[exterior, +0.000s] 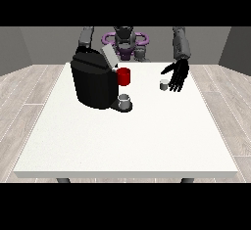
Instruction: Insert the coffee pod into the coffee machine and close the lid
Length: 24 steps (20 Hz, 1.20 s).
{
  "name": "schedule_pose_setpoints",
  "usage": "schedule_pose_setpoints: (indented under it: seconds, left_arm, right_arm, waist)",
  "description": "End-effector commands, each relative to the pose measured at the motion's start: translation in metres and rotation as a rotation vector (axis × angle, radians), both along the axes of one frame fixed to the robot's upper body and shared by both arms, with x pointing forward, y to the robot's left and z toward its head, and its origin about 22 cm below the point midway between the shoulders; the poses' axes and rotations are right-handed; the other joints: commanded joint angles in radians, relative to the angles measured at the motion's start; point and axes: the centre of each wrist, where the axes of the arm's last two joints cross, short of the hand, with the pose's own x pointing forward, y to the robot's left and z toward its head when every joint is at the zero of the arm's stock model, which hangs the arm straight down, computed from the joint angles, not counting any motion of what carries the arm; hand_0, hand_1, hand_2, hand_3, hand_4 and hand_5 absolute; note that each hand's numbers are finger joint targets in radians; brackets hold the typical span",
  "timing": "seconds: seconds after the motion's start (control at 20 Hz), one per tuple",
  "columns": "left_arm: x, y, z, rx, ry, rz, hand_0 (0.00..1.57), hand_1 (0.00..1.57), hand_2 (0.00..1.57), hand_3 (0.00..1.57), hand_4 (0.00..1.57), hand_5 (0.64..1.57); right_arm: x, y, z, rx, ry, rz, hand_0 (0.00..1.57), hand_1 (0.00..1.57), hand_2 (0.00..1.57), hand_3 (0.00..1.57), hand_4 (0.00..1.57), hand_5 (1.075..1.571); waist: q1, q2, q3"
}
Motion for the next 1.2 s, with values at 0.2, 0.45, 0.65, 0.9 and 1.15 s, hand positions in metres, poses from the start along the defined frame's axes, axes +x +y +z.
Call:
schedule_pose_setpoints:
  seconds: [0.2,0.45,0.65,0.9,1.15]
  left_arm:
    - [0.023,-0.028,-0.002,0.149,-0.118,-0.022,0.89,0.89,0.96,0.82,0.38,1.571]
    - [0.006,-0.026,-0.037,0.285,-0.013,-0.072,0.92,0.92,1.02,0.84,0.41,1.571]
    - [0.008,-0.007,-0.029,0.385,0.036,-0.086,0.87,0.87,1.02,0.88,0.34,1.571]
    - [0.013,-0.023,-0.041,0.439,0.082,-0.116,0.79,0.79,0.96,0.85,0.39,1.571]
    - [0.018,-0.019,-0.041,0.4,0.1,-0.129,0.91,0.91,1.05,0.96,0.41,1.571]
  right_arm:
    - [0.01,0.025,0.003,-0.02,0.025,0.055,0.0,0.0,0.0,0.0,0.0,1.571]
    - [0.003,0.018,-0.012,-0.004,0.082,0.023,0.0,0.0,0.0,0.0,0.0,1.571]
    - [0.006,-0.002,-0.017,0.014,0.038,0.056,0.0,0.0,0.0,0.0,0.0,1.571]
    - [0.008,0.005,-0.029,0.014,0.096,0.038,0.0,0.0,0.0,0.0,0.0,1.571]
    - [-0.001,-0.014,-0.043,0.008,0.113,0.018,0.0,0.0,0.0,0.0,0.0,1.571]
  waist:
    - [-0.01,0.016,-0.0004]
    - [0.003,-0.037,0.0001]
    - [-0.021,-0.013,0.0004]
    - [0.004,-0.025,0.0002]
    - [-0.012,-0.043,0.0001]
